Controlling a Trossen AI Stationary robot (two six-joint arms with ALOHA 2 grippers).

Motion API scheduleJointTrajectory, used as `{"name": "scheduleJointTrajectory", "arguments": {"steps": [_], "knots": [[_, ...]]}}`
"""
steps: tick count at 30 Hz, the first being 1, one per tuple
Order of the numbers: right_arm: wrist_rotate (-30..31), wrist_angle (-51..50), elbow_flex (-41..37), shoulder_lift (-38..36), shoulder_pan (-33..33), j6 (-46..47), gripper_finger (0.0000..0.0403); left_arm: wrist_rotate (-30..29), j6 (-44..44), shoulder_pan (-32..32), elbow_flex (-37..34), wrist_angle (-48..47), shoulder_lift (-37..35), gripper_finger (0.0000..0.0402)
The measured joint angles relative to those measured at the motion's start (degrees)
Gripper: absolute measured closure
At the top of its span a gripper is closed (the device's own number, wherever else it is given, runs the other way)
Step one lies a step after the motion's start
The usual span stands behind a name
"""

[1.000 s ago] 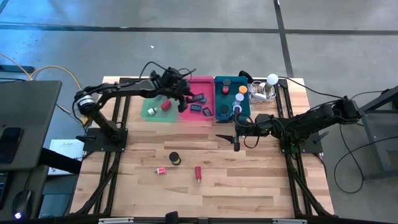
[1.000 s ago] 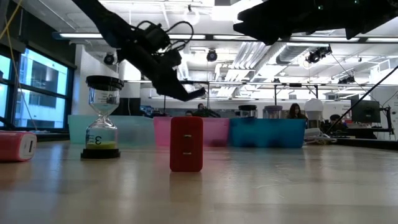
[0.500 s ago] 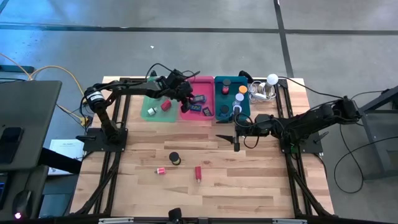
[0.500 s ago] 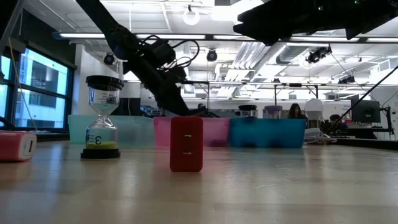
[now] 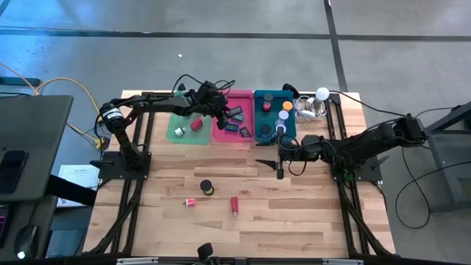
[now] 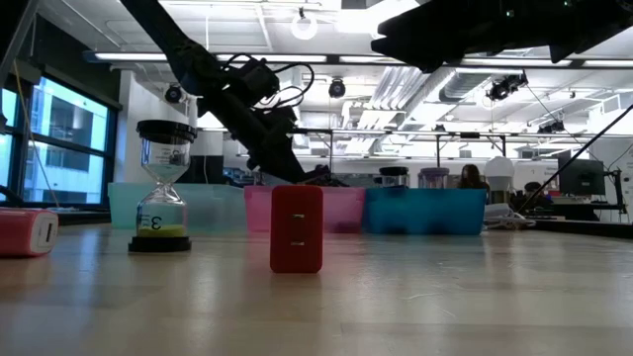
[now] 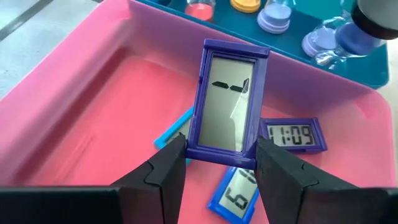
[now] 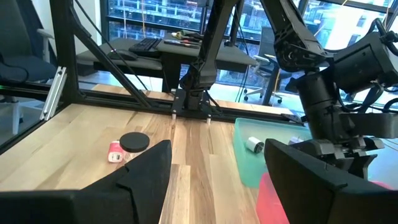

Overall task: Pick & Place Office items
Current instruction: Put the dark blue digital clock into the pink bin, then put the pink white adapter into the green bin

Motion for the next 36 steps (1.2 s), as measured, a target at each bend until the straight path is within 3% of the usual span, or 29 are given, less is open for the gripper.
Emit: {"name": "scheduleJointTrajectory", "arguments": {"steps": [8,15,29,36], "knots": [[0.0,-0.6,0.0,0.0,0.0,0.0,0.0155,-0.2,-3.1,0.0,0.0,0.1,0.0,0.0220],[0.0,-0.6,0.0,0.0,0.0,0.0,0.0155,-4.7,-4.5,0.0,0.0,0.0,0.0,0.0198],[0.0,-1.4,0.0,0.0,0.0,0.0,0.0155,5.5,0.4,0.0,-0.1,0.3,-0.5,0.0195],[0.0,-1.7,0.0,0.0,0.0,0.0,0.0155,11.6,-1.5,-0.3,-0.1,0.1,-1.7,0.0154]]}}
